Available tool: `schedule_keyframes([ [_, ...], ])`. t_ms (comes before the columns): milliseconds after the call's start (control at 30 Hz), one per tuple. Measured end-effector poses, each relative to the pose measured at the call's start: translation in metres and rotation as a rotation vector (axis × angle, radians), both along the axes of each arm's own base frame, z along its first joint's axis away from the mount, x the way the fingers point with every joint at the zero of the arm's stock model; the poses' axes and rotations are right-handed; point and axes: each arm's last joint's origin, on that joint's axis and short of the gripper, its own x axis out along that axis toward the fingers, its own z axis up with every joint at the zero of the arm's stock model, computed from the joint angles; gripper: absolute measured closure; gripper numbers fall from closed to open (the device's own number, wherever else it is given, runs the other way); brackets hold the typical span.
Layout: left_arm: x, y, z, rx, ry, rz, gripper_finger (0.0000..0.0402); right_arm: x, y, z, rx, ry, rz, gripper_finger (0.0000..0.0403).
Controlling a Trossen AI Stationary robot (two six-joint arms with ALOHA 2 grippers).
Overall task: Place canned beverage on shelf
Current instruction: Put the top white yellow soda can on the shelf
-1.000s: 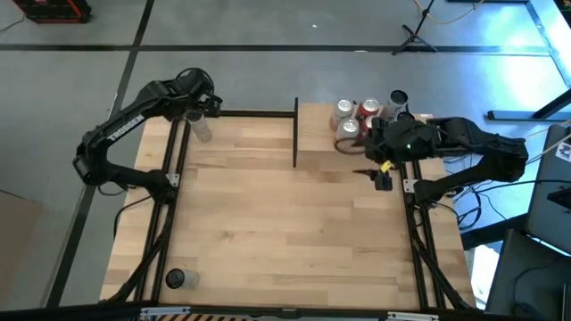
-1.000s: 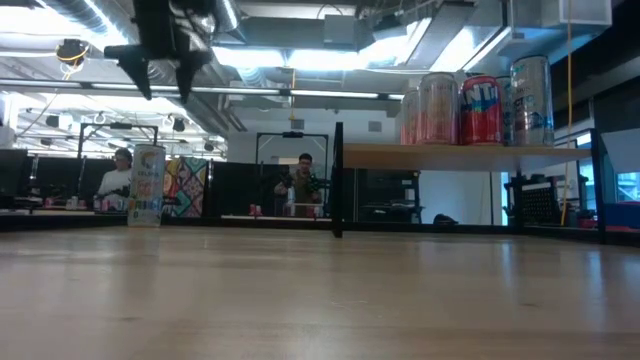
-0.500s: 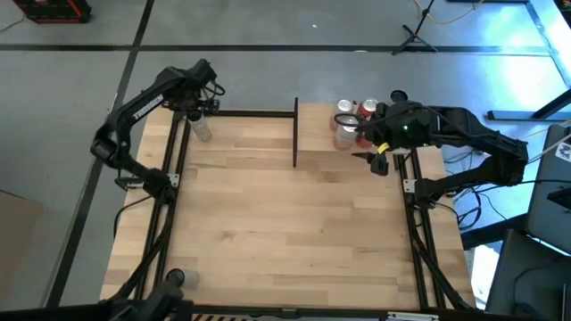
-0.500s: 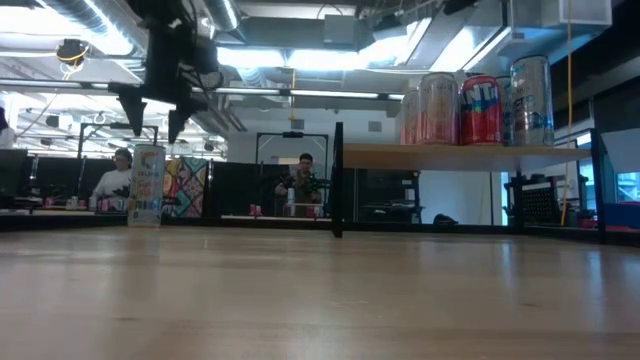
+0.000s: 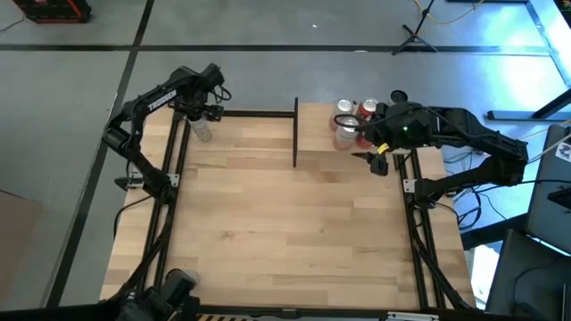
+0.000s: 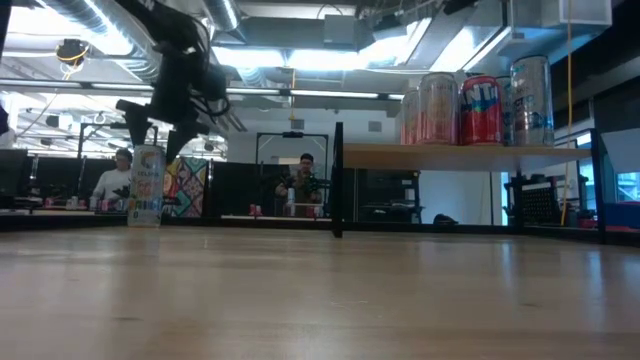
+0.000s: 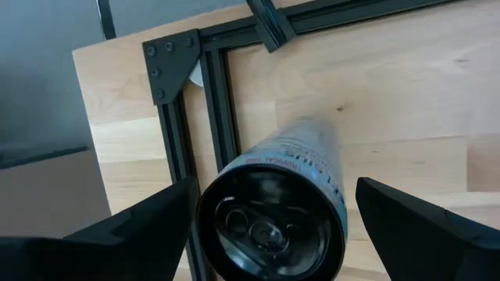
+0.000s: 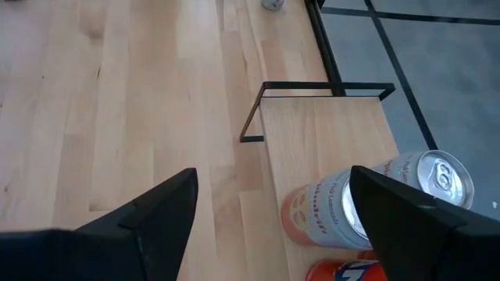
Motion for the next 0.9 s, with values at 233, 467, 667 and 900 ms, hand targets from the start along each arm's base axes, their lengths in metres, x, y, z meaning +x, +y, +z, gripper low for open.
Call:
schedule_keyframes([
  [233, 0.002, 0.001, -0.002, -0.02, -0.018, -0.037, 0.0074, 0.0, 0.0, 0.0, -0.009, 0.001, -0.01, 0.0082],
  [467, 0.002, 0.0, -0.002, -0.073, -0.061, -0.09, 0.0133, 0.0, 0.0, 0.0, -0.012, 0.004, -0.012, 0.0082],
  [667, 0.003, -0.003, 0.001, -0.086, -0.078, -0.14, 0.0165, 0.0, 0.0, 0.0, -0.012, 0.004, -0.012, 0.0082],
  [900, 0.02, -0.021, 0.021, -0.105, -0.129, -0.25, 0.0166, 0.0, -0.001, 0.0, -0.03, 0.007, -0.021, 0.0082],
])
